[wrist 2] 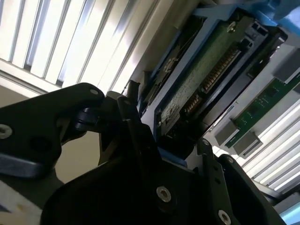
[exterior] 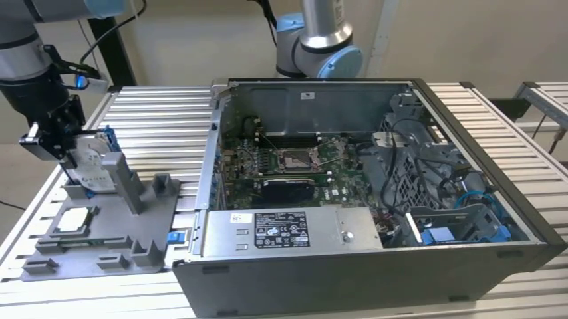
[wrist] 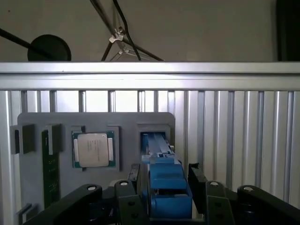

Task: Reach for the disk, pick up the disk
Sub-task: 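Pick up the disk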

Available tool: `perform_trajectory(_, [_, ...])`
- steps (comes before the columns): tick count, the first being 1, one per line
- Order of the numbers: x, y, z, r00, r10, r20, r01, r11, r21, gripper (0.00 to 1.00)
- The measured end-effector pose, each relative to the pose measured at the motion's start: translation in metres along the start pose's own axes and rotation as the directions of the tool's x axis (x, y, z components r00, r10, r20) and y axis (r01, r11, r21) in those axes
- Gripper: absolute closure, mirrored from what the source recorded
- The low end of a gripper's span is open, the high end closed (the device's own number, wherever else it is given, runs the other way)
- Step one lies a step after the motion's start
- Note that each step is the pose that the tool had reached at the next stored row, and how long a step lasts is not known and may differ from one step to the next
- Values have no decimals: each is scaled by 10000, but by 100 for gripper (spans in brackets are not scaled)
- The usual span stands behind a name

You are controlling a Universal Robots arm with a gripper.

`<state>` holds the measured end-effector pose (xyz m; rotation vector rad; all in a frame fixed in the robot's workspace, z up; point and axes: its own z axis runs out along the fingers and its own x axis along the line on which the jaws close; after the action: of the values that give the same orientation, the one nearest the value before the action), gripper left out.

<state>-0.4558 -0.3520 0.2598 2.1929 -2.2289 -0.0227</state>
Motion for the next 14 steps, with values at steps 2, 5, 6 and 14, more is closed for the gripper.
perform_trajectory(2, [0,0,2,10000,-1,3,1,10000,2,0])
perform_trajectory(5, [-1,-1,6,10000,0,9,0,10000,10,0])
perform_trajectory(6, [-1,-1,5,10000,0,10,0,10000,9,100])
perform_trajectory(14, [-1,0,-43,10000,0,12,0,10000,14,100])
